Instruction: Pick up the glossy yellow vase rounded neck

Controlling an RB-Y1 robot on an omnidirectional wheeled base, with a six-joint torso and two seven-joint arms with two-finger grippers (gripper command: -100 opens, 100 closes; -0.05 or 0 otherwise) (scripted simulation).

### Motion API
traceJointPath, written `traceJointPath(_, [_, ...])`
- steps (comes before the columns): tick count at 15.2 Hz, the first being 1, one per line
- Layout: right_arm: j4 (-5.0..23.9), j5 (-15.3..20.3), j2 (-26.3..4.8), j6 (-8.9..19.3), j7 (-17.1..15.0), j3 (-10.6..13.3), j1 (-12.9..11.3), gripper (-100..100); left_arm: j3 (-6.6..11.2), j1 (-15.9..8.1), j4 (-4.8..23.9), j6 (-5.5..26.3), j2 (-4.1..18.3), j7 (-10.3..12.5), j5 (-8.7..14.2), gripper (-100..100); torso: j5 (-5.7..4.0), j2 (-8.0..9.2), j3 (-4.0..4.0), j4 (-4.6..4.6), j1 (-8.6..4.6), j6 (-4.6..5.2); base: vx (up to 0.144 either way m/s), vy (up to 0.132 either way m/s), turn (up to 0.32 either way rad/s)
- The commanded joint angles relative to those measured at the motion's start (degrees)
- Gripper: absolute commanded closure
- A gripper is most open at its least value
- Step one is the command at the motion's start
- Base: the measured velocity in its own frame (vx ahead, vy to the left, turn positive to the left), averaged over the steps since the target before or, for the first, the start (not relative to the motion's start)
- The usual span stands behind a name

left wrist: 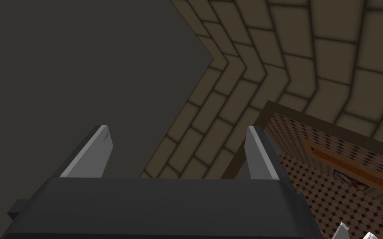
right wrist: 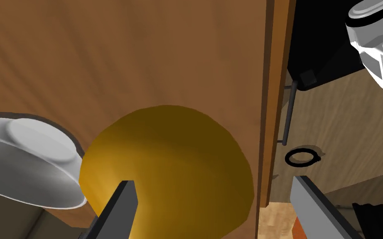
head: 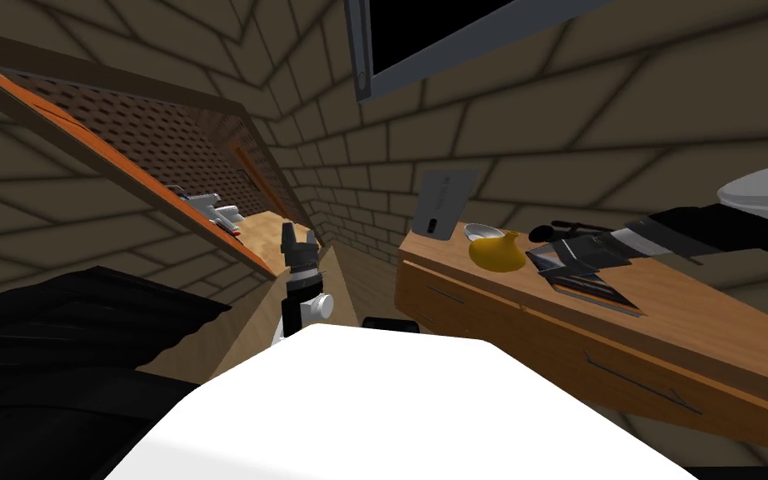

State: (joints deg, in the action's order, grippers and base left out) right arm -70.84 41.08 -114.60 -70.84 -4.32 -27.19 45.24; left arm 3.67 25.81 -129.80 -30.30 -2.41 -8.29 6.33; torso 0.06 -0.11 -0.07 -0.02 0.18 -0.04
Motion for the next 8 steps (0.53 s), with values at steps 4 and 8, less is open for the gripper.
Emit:
traceJointPath(4, [3.6,3.25,-6.59,-2.49,-0.23,-2.12,0.91,-100,0.0,0.0,0.0,0.0,0.0,0.0,0.0,0,-0.01,0.01,0.0,0.0,-0.01,0.02,0.013,0.019,0.087])
traceJointPath(8, [5.82,4.71,-11.16,-3.8,-0.09,-3.17,1.51,-100,0.0,0.0,0.0,0.0,0.0,0.0,0.0,0,-0.02,0.03,0.02,0.01,-0.02,0.03,0.009,0.016,0.068])
